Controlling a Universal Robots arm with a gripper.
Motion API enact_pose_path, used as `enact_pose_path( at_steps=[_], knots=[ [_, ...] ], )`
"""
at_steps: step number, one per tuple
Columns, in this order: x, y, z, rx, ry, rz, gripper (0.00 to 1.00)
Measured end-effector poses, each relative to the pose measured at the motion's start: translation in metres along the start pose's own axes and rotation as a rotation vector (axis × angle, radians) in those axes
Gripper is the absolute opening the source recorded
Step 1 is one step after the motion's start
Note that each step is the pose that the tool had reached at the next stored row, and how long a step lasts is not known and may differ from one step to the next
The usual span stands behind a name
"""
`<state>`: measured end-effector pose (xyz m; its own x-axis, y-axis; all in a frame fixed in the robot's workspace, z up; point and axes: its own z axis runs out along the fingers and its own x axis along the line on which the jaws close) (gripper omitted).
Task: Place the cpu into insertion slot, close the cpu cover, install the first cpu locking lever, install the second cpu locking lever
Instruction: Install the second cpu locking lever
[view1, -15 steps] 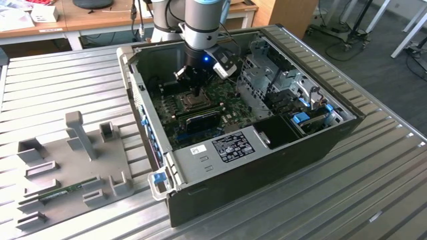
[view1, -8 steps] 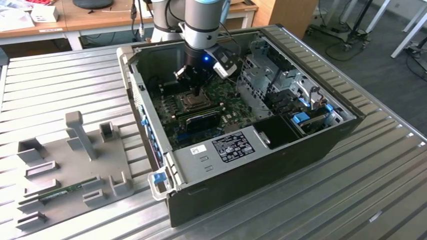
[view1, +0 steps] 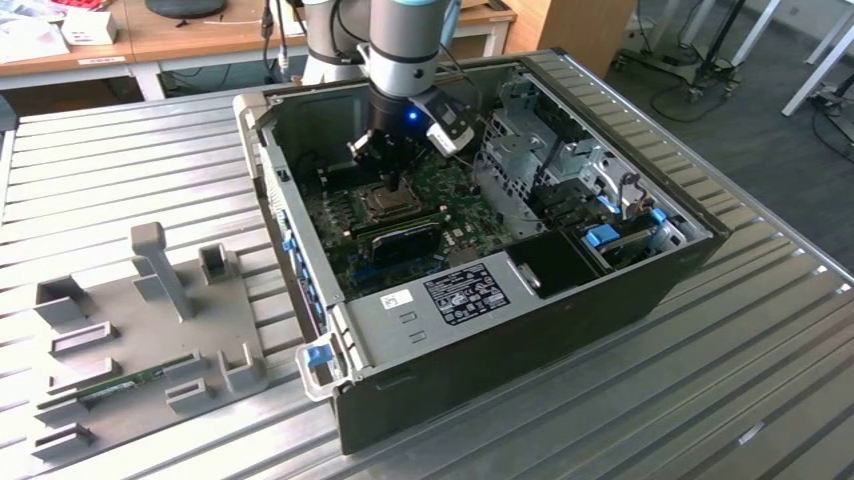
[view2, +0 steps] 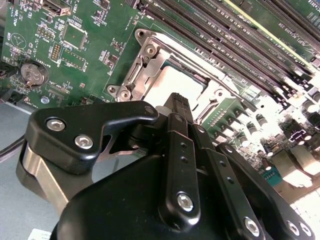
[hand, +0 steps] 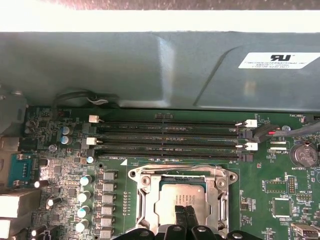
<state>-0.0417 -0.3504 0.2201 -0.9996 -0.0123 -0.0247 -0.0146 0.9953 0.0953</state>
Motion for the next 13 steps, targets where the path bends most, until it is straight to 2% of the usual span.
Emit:
enact_pose_path(
  at_steps=[13],
  knots=[
    [-0.0002, 0.0009, -0.0081, -0.0005, -0.0003, 0.0, 0.11]
  ],
)
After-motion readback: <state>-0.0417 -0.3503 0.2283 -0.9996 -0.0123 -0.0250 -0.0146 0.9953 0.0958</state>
